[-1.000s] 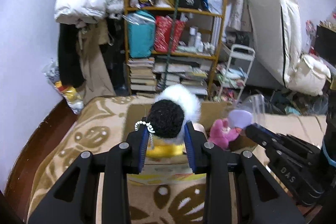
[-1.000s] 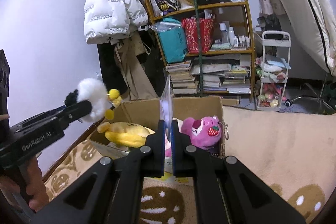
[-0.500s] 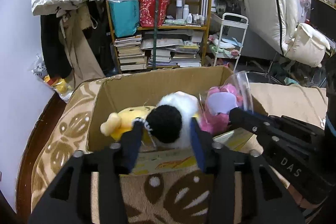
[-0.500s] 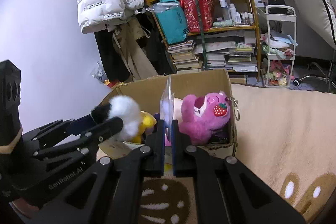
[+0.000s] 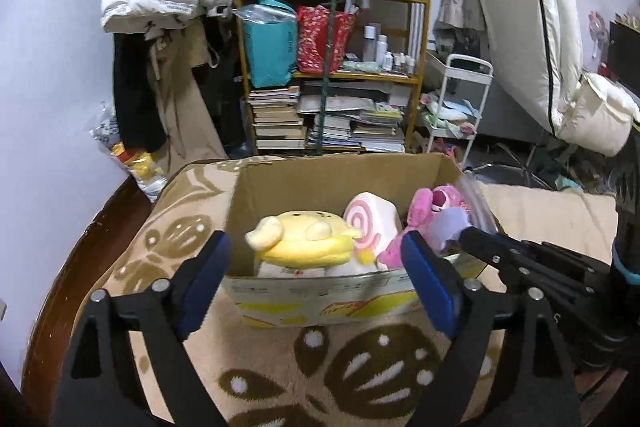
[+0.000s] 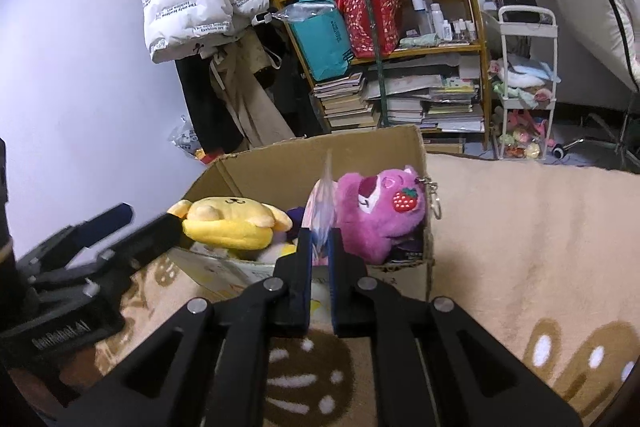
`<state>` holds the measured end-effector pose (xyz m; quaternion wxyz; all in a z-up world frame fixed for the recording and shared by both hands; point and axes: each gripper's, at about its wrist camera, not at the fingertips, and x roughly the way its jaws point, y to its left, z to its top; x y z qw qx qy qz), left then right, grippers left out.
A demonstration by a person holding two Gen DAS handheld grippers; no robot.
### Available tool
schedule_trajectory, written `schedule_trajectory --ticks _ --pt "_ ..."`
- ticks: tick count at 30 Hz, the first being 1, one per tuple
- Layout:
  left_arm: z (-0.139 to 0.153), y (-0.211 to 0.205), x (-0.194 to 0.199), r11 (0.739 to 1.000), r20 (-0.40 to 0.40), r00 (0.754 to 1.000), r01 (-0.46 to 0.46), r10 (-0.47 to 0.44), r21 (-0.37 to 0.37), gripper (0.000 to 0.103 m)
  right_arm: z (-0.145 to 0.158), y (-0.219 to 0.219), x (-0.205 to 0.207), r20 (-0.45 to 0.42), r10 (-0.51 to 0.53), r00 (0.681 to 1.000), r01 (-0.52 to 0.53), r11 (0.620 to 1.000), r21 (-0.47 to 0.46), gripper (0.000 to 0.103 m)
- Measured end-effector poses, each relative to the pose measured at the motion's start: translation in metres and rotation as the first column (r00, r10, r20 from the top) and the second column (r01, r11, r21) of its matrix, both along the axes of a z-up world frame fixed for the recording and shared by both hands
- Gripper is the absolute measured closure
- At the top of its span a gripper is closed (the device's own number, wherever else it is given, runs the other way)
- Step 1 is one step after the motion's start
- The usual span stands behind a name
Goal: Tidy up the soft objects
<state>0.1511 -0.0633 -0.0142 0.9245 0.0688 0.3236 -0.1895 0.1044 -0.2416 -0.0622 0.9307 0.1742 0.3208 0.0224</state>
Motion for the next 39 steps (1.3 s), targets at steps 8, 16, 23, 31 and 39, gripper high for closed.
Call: schedule_trajectory --ticks 8,16,23,31,39 --pt "0.027 0.033 -0.017 0.994 0.046 0.994 -0.102 0.104 -0.034 0.005 0.013 0.002 -0.008 0.017 -0.011 1.0 0.011 1.0 -0.024 0.063" --pt "0.07 0.056 -0.035 0.989 0.107 0.984 -0.135 0.14 -0.056 0.001 0.038 0.017 -0.028 0.09 -0.013 0.996 0.025 0.99 -0.141 0.041" --pt "0.098 0.074 -0.062 0.985 0.17 0.97 -0.168 0.172 -0.042 0.001 0.061 0.021 -0.06 0.142 -0.026 0.989 0.051 0.982 -0.18 0.013" --pt "0.098 0.108 -0.101 0.969 0.193 0.952 -0.223 0.24 -0.104 0.001 0.087 0.009 -0.097 0.211 -0.075 0.975 0.113 0.979 -0.171 0.0" --pt "0.085 0.125 -0.127 0.964 0.238 0.935 -0.253 0.264 -0.078 0.001 0.101 0.004 -0.126 0.218 -0.134 0.967 0.18 0.962 -0.204 0.0"
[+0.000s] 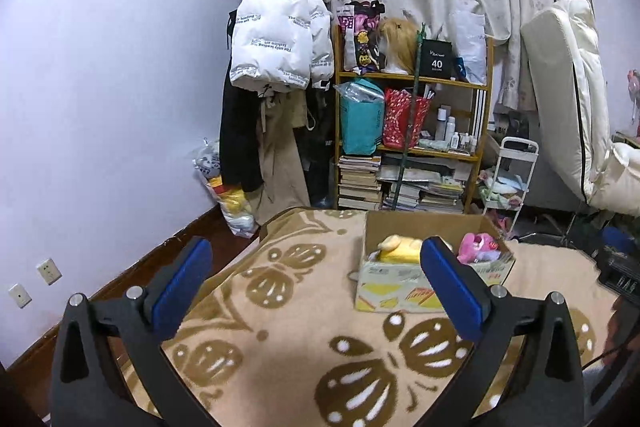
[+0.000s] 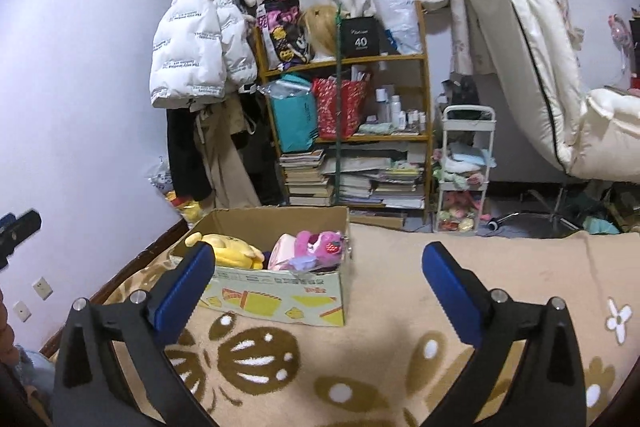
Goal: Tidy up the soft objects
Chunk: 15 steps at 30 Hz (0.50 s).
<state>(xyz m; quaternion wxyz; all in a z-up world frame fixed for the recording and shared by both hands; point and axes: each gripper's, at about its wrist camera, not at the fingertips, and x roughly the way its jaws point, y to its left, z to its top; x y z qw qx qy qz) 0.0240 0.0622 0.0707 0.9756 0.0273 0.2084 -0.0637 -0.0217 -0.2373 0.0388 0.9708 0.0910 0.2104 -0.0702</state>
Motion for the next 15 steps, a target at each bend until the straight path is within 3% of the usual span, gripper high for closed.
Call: schedule_trajectory --ticks 15 --pt "-0.036 -0.006 0.002 0.996 -0.034 0.999 0.031 -0.028 0.086 0.001 -0.007 0.003 -0.01 0.003 0.001 1.0 -0.001 1.0 0.011 0.0"
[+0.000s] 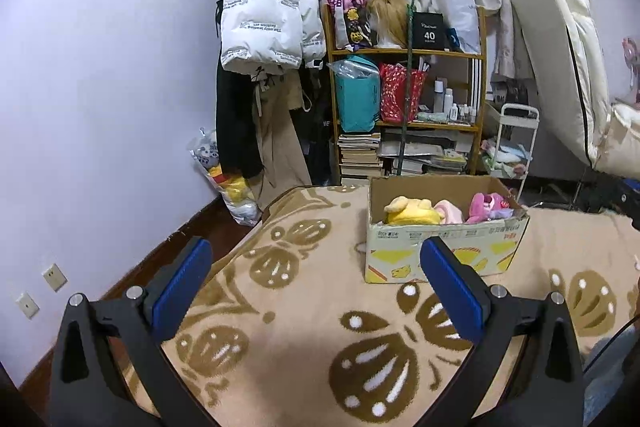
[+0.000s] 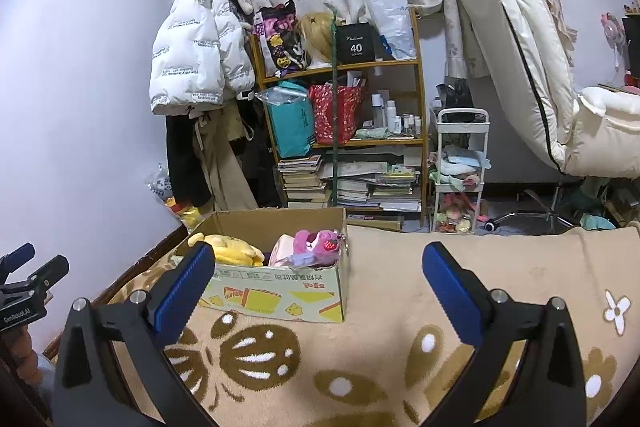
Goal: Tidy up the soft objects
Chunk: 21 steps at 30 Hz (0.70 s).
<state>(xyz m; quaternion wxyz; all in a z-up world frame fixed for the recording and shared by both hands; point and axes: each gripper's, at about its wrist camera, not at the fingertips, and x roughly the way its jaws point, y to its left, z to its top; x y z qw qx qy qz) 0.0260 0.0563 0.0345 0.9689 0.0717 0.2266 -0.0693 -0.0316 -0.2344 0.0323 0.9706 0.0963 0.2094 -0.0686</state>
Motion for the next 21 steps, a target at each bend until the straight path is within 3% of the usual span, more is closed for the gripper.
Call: schedule_trajectory --ticks 7,21 --pt "-0.01 -0.009 0.002 0.999 -0.008 1.0 0.009 -0.008 0.043 0.001 -0.007 0.001 0.018 -0.043 -0.001 0.999 0.001 1.0 -0.001 0.0" --pt "-0.015 -0.013 0.005 0.998 -0.014 1.0 0.006 -0.005 0.061 0.001 -0.01 0.001 0.023 -0.042 0.001 0.999 -0.002 1.0 -0.01 0.0"
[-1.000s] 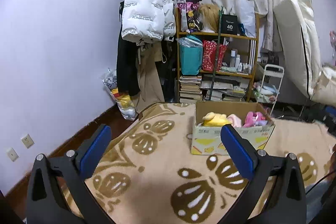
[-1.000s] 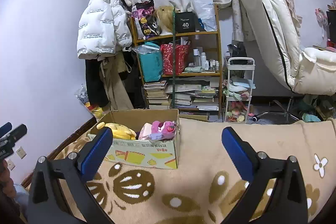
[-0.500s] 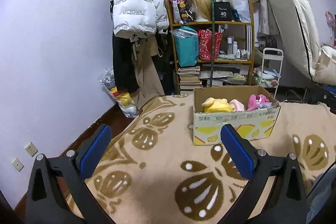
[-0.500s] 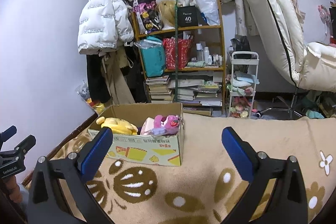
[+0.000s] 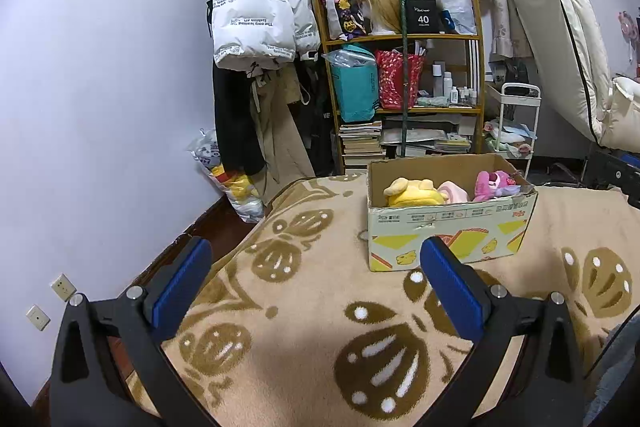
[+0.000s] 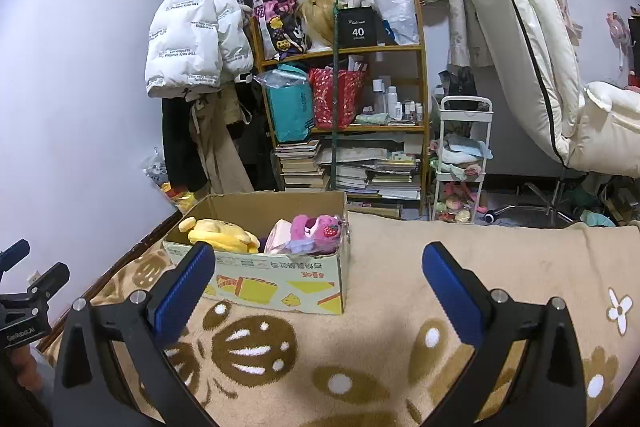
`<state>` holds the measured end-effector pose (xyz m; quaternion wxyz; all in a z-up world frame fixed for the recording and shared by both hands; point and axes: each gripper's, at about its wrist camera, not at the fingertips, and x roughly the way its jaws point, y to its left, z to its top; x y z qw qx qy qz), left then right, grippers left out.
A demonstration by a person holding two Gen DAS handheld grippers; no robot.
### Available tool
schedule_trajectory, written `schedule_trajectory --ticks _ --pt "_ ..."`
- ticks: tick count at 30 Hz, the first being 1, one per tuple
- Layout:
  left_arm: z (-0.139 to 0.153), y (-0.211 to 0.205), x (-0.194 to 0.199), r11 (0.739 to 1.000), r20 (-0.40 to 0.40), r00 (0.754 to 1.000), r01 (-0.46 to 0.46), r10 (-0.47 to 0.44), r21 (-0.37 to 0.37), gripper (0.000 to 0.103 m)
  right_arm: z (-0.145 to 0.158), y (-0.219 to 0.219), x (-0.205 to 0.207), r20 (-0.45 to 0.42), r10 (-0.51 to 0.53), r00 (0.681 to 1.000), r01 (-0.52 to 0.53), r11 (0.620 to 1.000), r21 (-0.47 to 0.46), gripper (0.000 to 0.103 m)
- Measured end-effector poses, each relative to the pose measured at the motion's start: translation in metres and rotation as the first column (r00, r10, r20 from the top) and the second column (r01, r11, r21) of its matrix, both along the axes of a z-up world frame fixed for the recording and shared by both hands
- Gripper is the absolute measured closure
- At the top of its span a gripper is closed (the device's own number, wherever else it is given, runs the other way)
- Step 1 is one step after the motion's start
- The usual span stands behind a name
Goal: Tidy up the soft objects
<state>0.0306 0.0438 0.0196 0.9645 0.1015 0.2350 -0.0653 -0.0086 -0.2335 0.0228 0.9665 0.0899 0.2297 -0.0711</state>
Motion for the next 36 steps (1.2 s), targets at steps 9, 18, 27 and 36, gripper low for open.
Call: schedule_trajectory --ticks 9,18,27,36 --pt "-0.0045 -0.0012 0.0025 1.0 0.001 1.0 -0.004 0.004 0.004 0.001 -0.0008 -0.0009 0.0003 0.003 -0.001 1.0 0.001 1.0 -0.003 0.0" --pt "-0.0066 -0.0011 0.0032 1.0 -0.006 1.0 -0.003 0.003 0.003 0.001 -0.0028 -0.0032 0.0 0.007 -0.001 1.0 0.001 1.0 -0.005 0.0" --pt "-0.0077 0.0 0.0043 1.0 -0.002 1.0 -0.001 0.001 0.003 0.001 -0.0028 -0.0024 0.0 0.007 -0.003 1.0 0.003 1.0 -0.006 0.0" --pt "-0.0049 0.0017 0.0014 1.0 0.021 1.0 0.002 -0.002 0.004 0.001 -0.0028 -0.0034 -0.0001 0.007 -0.001 1.0 0.002 1.0 -0.007 0.0"
